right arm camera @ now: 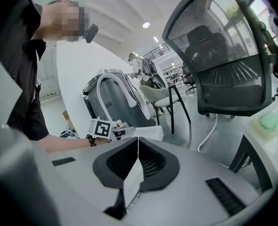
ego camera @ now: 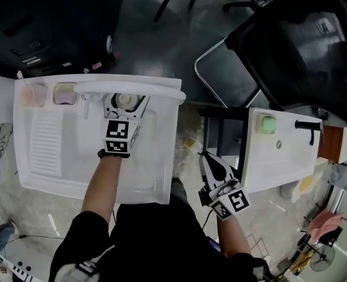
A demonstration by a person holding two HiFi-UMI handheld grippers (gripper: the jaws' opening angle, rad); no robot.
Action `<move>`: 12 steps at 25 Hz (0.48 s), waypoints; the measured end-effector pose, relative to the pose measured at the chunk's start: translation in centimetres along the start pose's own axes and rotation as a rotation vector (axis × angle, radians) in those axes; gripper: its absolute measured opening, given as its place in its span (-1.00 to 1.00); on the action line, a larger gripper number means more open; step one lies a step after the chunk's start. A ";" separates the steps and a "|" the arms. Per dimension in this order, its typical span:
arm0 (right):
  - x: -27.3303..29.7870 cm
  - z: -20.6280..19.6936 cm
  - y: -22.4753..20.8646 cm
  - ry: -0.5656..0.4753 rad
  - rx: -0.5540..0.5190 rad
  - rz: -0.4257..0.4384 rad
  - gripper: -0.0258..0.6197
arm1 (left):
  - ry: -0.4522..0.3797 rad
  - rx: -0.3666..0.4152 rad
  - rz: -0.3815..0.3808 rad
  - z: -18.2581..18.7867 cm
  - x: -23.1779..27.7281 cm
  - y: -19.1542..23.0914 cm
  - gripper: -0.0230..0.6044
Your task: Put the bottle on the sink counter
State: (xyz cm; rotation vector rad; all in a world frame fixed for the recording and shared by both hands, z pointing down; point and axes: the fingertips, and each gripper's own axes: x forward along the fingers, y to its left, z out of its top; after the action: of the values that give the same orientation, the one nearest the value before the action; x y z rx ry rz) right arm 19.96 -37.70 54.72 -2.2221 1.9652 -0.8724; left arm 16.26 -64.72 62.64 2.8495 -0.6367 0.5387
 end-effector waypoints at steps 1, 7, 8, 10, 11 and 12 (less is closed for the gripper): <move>-0.2 0.1 -0.1 -0.003 0.001 -0.008 -0.83 | 0.007 0.014 0.004 -0.1 0.2 0.2 0.20; -0.2 0.0 -0.4 -0.010 0.010 -0.031 -0.83 | 0.065 0.108 0.023 -0.9 1.8 0.1 0.20; -0.1 0.0 -0.3 -0.010 0.010 -0.029 -0.83 | 0.077 0.116 0.034 -1.2 2.0 0.1 0.20; 0.2 0.0 0.0 -0.007 0.008 -0.022 -0.83 | 0.090 0.119 0.068 -1.7 2.1 0.4 0.20; 0.4 0.0 0.2 -0.004 0.006 -0.017 -0.83 | 0.091 0.121 0.083 -1.8 2.1 0.6 0.20; 0.5 0.0 0.3 -0.001 0.005 -0.012 -0.83 | 0.091 0.122 0.094 -1.8 2.1 0.8 0.20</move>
State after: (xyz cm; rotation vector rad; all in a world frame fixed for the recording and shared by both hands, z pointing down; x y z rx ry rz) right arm 19.69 -38.23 54.78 -2.2339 1.9485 -0.8763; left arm 17.14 -65.78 65.14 2.8978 -0.7496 0.7420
